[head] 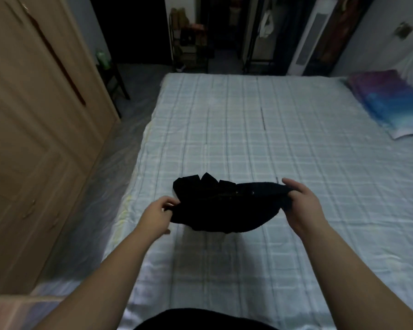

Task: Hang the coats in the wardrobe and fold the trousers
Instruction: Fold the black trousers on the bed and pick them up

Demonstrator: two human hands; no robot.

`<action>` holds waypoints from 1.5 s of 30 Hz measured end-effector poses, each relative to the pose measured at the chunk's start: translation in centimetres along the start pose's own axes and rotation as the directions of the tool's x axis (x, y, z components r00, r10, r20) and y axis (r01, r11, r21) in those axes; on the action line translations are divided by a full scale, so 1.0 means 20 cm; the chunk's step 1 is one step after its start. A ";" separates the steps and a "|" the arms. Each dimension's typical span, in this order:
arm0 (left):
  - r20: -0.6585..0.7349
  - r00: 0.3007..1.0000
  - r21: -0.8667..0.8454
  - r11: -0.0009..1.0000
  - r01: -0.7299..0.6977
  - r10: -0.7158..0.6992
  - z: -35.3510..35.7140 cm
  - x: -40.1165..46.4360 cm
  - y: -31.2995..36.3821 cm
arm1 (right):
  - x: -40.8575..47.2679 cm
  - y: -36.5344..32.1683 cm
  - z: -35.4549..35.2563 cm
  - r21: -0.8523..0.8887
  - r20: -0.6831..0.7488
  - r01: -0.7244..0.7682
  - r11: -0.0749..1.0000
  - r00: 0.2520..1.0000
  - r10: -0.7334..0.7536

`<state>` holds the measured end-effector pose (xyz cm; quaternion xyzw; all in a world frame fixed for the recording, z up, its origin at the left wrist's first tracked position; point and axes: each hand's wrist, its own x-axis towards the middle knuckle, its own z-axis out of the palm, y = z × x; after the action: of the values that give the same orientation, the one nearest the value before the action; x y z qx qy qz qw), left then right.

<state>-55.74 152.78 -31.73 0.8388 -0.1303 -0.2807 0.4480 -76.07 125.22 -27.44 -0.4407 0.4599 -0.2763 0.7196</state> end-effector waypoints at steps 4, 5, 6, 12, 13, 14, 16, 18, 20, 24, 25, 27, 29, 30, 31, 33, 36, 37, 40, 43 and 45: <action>-0.142 0.989 -0.386 0.923 -0.016 -0.042 -0.05 -0.13 0.26 | 0.02 -0.07 -0.13 -0.569 0.137 0.280 0.773 0.960 -0.246; -0.180 0.983 -0.453 0.891 -0.043 -0.044 -0.06 -0.15 0.31 | 0.03 -0.09 -0.15 -0.659 0.183 0.325 0.679 0.944 -0.274; -0.216 0.975 -0.498 0.865 -0.063 -0.053 -0.06 -0.16 0.34 | 0.04 -0.11 -0.17 -0.712 0.227 0.353 0.607 0.934 -0.276; -0.230 0.969 -0.707 0.699 -0.106 -0.086 -0.11 -0.14 0.57 | 0.10 -0.27 -0.19 -0.477 0.364 0.084 0.875 0.925 0.110; -0.216 0.975 -0.730 0.672 -0.125 -0.054 -0.13 -0.13 0.61 | 0.13 -0.30 -0.19 -0.374 0.412 0.013 0.927 0.898 0.154; -0.199 0.980 -0.745 0.651 -0.144 -0.010 -0.15 -0.13 0.65 | 0.15 -0.34 -0.18 -0.284 0.480 -0.030 0.958 0.861 0.169; -0.185 0.977 -0.700 0.682 -0.209 0.109 -0.19 -0.14 0.72 | 0.18 -0.40 -0.17 -0.194 0.631 -0.015 0.981 0.764 0.136; -0.197 0.945 -0.461 0.826 -0.323 0.259 -0.24 -0.15 0.75 | 0.20 -0.44 -0.14 -0.308 0.682 0.224 0.925 0.729 0.051; -0.247 0.899 -0.168 0.898 -0.407 0.361 -0.28 -0.18 0.79 | 0.17 -0.46 -0.09 -0.470 0.670 0.506 0.723 0.738 -0.081; -0.414 0.847 -0.086 0.912 -0.401 0.333 -0.38 -0.20 0.89 | 0.14 -0.53 0.02 -0.417 0.476 0.606 0.677 0.780 -0.405; -0.433 0.841 -0.069 0.918 -0.389 0.324 -0.41 -0.20 0.92 | 0.14 -0.58 0.04 -0.366 0.425 0.603 0.709 0.786 -0.450; -0.453 0.807 0.133 0.924 -0.358 0.378 -0.51 -0.21 0.98 | 0.12 -0.68 0.09 -0.320 0.371 0.631 0.707 0.770 -0.520; -0.443 0.795 0.261 0.908 -0.328 0.415 -0.61 -0.24 1.06 | 0.09 -0.82 0.15 -0.347 0.365 0.672 0.654 0.740 -0.565; -0.444 0.791 0.283 0.903 -0.324 0.422 -0.64 -0.25 1.11 | 0.06 -0.89 0.19 -0.360 0.359 0.691 0.627 0.722 -0.591; -0.449 0.783 0.294 0.899 -0.325 0.430 -0.67 -0.27 1.16 | 0.05 -0.96 0.22 -0.360 0.353 0.709 0.606 0.705 -0.615; -0.470 0.759 0.274 0.892 -0.360 0.451 -0.71 -0.29 1.27 | 0.02 -1.09 0.31 -0.316 0.357 0.737 0.597 0.676 -0.645; -0.473 0.737 0.145 0.868 -0.476 0.483 -0.79 -0.33 1.44 | -0.02 -1.27 0.43 -0.220 0.356 0.748 0.626 0.659 -0.663; -0.476 0.725 0.101 0.850 -0.517 0.498 -0.82 -0.34 1.50 | -0.04 -1.34 0.47 -0.193 0.345 0.750 0.633 0.655 -0.672; -0.510 0.653 0.071 0.784 -0.617 0.560 -0.93 -0.40 1.67 | -0.12 -1.56 0.56 -0.100 0.322 0.779 0.619 0.614 -0.720; -0.501 0.635 -0.015 0.727 -0.686 0.588 -1.03 -0.48 1.84 | -0.20 -1.76 0.60 -0.034 0.312 0.820 0.571 0.552 -0.774; -0.480 0.658 -0.148 0.686 -0.712 0.580 -1.07 -0.54 1.94 | -0.26 -1.89 0.63 -0.055 0.364 0.811 0.583 0.560 -0.745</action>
<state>-50.56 150.44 13.55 0.6876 -0.2825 0.0582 0.6663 -66.57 116.91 10.70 -0.7105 0.1276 -0.4443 0.5305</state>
